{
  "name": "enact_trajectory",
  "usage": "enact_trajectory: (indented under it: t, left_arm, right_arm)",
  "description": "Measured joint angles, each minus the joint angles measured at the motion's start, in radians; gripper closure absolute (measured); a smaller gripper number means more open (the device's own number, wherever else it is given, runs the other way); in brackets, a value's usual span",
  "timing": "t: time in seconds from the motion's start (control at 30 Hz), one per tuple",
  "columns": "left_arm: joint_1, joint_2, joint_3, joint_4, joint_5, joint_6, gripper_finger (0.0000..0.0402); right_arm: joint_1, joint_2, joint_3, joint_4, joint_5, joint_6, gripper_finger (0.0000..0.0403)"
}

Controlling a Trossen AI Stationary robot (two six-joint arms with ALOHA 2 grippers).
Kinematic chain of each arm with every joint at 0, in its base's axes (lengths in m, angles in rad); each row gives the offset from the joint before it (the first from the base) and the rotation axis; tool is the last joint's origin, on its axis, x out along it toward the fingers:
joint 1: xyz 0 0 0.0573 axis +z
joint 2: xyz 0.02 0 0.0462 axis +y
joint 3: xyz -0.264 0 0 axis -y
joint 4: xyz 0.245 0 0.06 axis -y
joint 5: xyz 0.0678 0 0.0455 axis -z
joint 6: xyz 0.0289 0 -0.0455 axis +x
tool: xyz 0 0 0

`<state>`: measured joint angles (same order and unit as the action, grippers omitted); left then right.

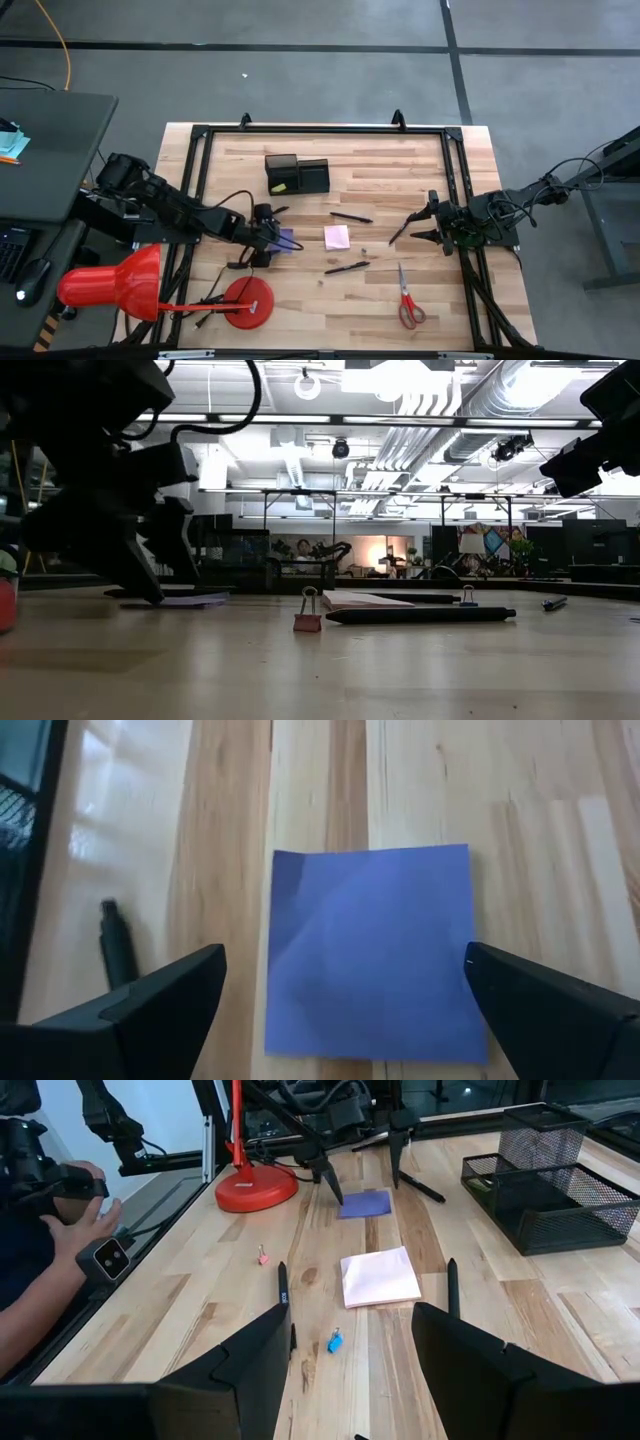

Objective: Pick and place office supplies into organizer
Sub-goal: Put the purple sticky note into the desk organizer

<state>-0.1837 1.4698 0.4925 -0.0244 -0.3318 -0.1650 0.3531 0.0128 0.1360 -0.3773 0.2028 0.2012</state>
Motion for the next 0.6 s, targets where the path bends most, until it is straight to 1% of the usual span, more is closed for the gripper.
enact_trajectory:
  t: [0.23,0.5,0.6]
  left_arm:
    - [0.000,0.036,0.003,0.044,-0.013,-0.001,0.0002]
    - [0.000,0.034,0.030,-0.002,0.006,0.000,0.0002]
    - [0.000,0.030,0.049,-0.043,0.023,0.000,0.0002]
  right_arm:
    - [0.000,0.000,0.000,-0.004,0.000,0.000,0.0196]
    - [0.000,0.000,0.000,-0.007,0.000,0.000,0.0196]
    - [0.000,0.000,0.000,-0.007,0.000,0.000,0.0196]
